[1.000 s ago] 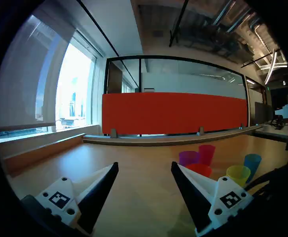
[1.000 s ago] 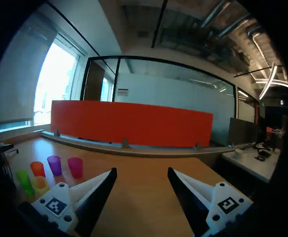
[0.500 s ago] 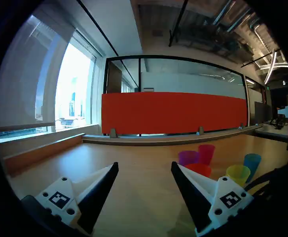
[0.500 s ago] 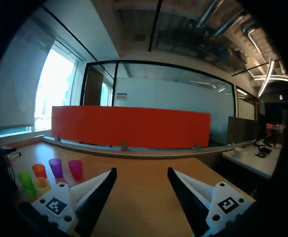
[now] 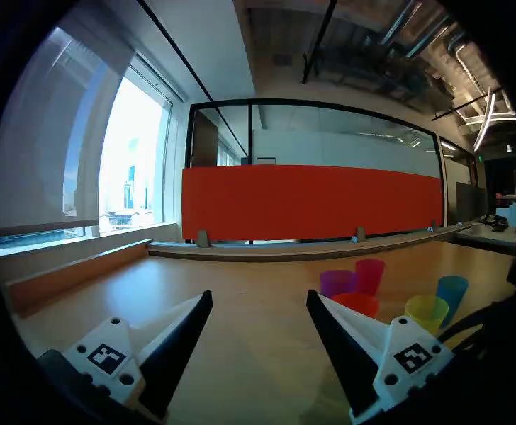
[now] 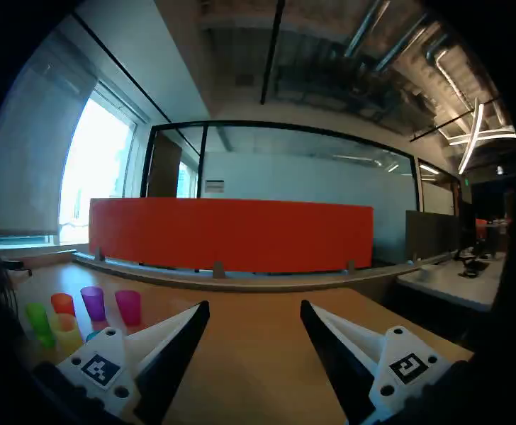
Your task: Pour water
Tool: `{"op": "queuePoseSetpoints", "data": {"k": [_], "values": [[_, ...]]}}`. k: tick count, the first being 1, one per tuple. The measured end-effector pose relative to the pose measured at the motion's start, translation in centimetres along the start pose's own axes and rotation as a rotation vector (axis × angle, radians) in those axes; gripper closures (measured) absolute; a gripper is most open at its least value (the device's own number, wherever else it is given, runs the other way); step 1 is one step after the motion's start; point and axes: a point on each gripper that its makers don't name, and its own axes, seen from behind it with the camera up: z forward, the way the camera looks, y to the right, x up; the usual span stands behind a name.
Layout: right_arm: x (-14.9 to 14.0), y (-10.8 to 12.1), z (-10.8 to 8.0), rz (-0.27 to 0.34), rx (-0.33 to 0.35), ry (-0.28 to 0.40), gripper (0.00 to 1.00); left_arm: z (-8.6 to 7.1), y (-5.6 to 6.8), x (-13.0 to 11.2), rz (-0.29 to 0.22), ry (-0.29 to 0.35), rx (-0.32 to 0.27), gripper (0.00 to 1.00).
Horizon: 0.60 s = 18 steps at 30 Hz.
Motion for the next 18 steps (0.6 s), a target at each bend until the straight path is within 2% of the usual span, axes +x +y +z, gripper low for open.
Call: {"op": "queuePoseSetpoints", "data": {"k": [6,11,18], "values": [[-1.4,-1.4,1.0,-0.005,0.019,0.004,0.01,0.0,0.0,0.0,0.0,0.0,0.0,0.01],[-2.6,-2.2,1.8,0.017,0.035,0.0,0.01,0.0,0.0,-0.1,0.0,0.0,0.0,0.01],[-4.7,-3.0,2.1,0.027,0.043,-0.022,0.01,-0.1,0.0,0.0,0.0,0.0,0.0,0.01]]}}
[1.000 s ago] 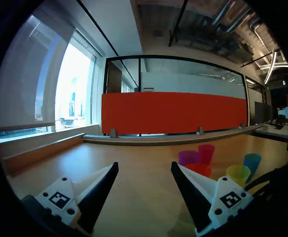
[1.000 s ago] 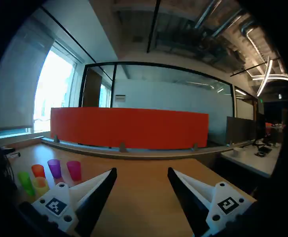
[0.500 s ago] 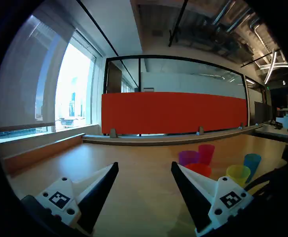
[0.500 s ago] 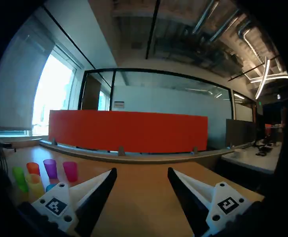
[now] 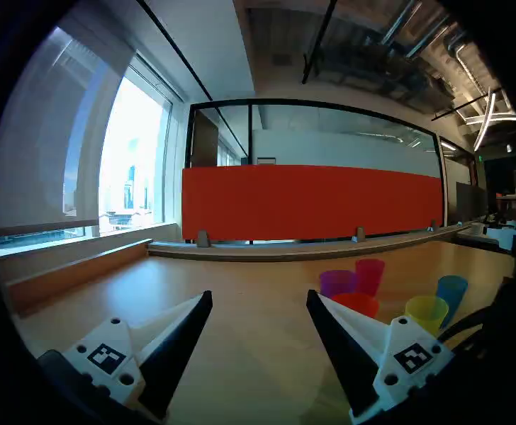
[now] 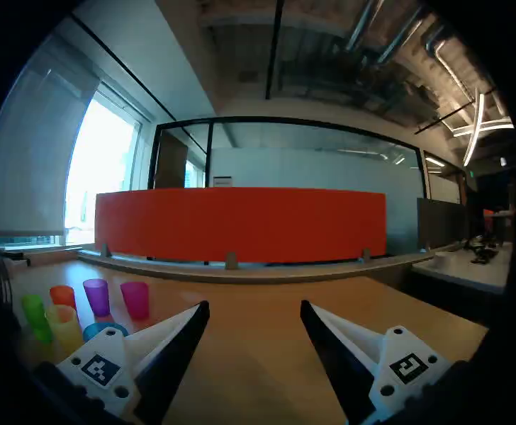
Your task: Pour water
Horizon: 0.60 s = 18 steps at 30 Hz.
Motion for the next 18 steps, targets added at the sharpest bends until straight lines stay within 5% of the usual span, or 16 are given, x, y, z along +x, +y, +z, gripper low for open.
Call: {"op": "queuePoseSetpoints", "data": {"k": [18], "values": [[-1.7,0.1,0.3,0.013,-0.001,-0.032,0.01,0.0,0.0,0.0,0.0,0.0,0.0,0.01]]}}
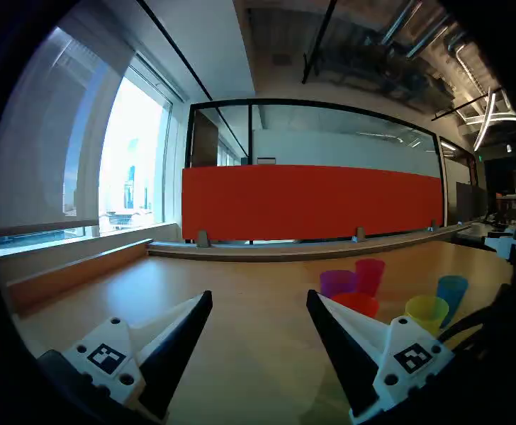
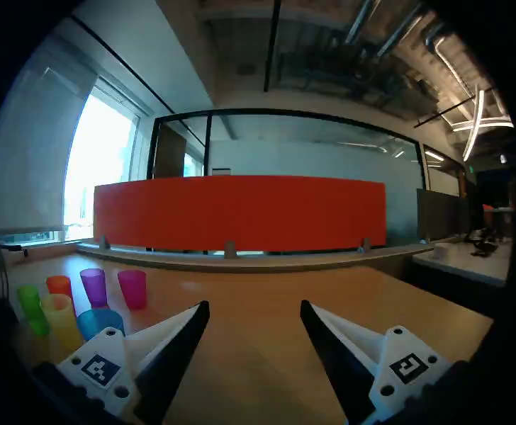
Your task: Pour water
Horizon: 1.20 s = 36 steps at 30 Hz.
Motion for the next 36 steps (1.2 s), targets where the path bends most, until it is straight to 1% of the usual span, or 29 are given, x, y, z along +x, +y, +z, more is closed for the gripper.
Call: {"op": "queuePoseSetpoints", "data": {"k": [36], "values": [[-0.11,0.19,-0.14,0.005,-0.001,-0.002,0.01,0.03,-0.01,0.01,0.0,0.0,0.0,0.01]]}}
